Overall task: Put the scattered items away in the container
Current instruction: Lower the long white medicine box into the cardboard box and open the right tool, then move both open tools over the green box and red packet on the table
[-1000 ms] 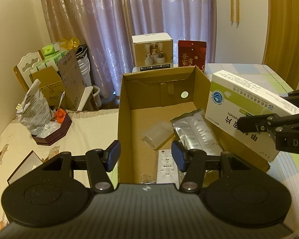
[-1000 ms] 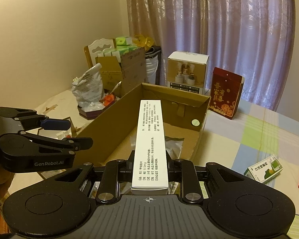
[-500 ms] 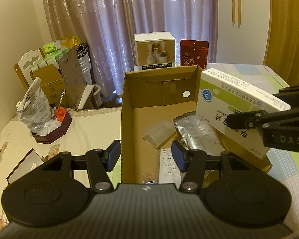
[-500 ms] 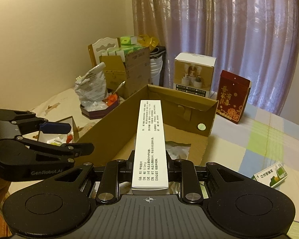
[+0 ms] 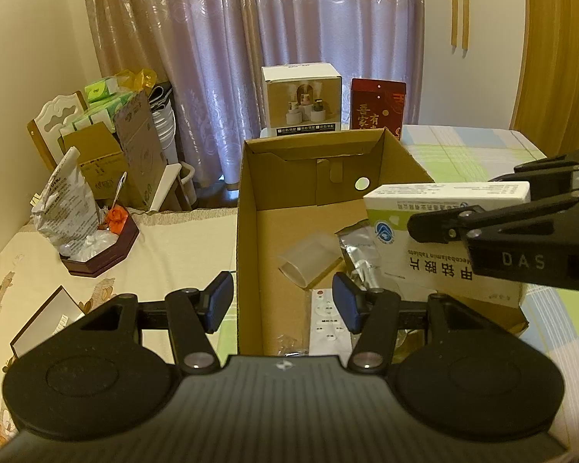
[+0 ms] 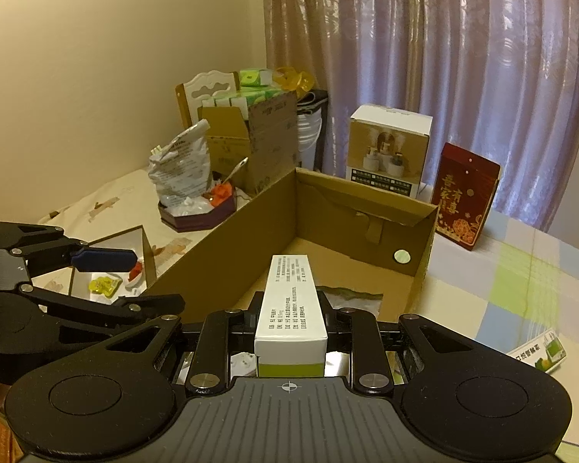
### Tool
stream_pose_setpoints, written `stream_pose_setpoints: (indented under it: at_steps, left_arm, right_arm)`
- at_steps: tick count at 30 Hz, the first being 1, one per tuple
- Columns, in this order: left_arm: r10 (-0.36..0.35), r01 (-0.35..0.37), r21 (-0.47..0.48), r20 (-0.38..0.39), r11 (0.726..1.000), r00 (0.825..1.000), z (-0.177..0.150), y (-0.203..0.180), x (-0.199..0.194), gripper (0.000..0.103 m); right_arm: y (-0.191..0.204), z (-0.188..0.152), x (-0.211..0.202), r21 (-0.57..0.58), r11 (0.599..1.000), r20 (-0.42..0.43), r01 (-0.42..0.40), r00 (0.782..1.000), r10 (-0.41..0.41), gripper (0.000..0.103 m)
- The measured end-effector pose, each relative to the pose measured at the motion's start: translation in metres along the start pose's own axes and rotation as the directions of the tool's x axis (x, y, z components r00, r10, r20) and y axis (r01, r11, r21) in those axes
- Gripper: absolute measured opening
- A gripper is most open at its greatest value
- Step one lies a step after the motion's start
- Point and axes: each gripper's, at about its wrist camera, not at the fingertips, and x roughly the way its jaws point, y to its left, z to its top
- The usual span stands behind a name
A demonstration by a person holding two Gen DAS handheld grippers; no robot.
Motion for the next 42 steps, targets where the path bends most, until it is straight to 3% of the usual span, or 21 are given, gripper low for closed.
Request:
stream_pose_setpoints:
  at_steps: [7,11,12,13,14,33,42]
  left_arm:
    - [0.003,-0.003,-0.002,0.002,1.000,1.000,0.000,0.001,0.002,0.053]
    - [0.004,-0.004,-0.003,0.001,1.000,1.000,0.000,0.002,0.003,0.053]
    - [0.004,-0.004,-0.004,0.001,1.000,1.000,-0.001,0.002,0.003,0.053]
    - [0.004,-0.004,-0.004,0.000,1.000,1.000,-0.001,0.002,0.003,0.053]
    - [0.004,-0.004,-0.004,0.000,1.000,1.000,-0.001,0.003,0.003,0.053]
    - [0.000,0.000,0.009,-0.001,1.000,1.000,-0.003,-0.002,0.001,0.054]
    - [-0.005,0.004,0.025,0.015,1.000,1.000,0.006,-0.011,-0.006,0.056]
  right_arm:
    - [0.002,0.006,0.003,-0.031,0.999,0.078,0.045,0.996,-0.042,0.028]
    - [0.000,0.005,0.007,-0.032,0.999,0.060,0.041,0.997,-0.039,0.028]
    - [-0.002,0.003,0.007,-0.027,0.999,0.057,0.041,0.998,-0.039,0.040]
    - [-0.003,0.001,0.006,-0.018,0.999,0.061,0.046,0.997,-0.044,0.072]
    - [-0.005,-0.001,0.004,-0.005,0.999,0.076,0.051,0.996,-0.050,0.081]
    - [-0.016,-0.011,-0.007,0.013,0.999,0.049,0.044,0.998,-0.045,0.081]
    - [-0.036,-0.025,-0.032,0.052,0.994,0.053,0.092,0.994,-0.095,0.082]
